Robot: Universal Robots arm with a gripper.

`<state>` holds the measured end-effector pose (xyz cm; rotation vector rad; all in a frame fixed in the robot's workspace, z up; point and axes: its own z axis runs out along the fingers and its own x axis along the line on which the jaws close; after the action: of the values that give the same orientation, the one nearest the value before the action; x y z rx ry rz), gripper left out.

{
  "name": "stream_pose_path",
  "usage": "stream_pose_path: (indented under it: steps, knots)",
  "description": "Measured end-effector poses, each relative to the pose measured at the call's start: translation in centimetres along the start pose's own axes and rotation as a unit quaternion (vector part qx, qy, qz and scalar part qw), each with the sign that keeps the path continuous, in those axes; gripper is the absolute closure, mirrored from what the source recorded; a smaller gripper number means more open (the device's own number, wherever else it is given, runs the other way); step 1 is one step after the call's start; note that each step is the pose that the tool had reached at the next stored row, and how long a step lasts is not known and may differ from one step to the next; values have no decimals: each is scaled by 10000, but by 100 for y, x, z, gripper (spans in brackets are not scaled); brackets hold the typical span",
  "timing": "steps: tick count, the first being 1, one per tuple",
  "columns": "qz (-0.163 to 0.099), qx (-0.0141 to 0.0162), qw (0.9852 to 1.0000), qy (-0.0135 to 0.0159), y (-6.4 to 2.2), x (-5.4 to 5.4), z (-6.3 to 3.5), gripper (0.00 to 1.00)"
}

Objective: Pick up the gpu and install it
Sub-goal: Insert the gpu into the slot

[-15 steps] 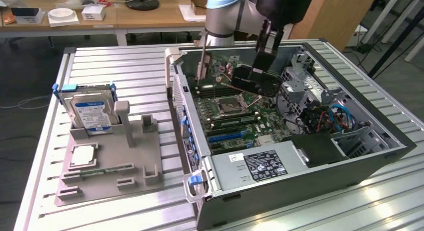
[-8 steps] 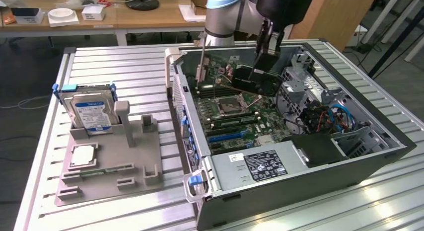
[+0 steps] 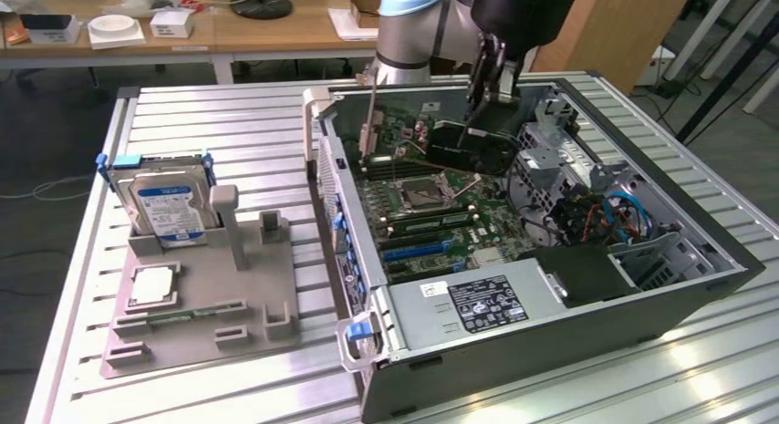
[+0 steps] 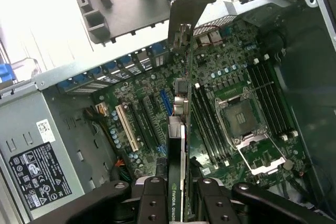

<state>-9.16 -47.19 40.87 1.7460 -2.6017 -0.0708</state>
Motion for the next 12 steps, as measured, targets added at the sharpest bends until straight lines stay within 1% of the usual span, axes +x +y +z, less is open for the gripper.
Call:
stream_pose_path:
  steps: [4,8,11,12]
  knots:
    - [-200,-4,9998,-4,-4,-1,4,74]
    - [-396,-9,9992,-10,-9,-3,8,74]
    - [-527,-12,9986,-21,-14,-5,11,74]
    - [-659,-15,9978,-33,-18,-7,12,74]
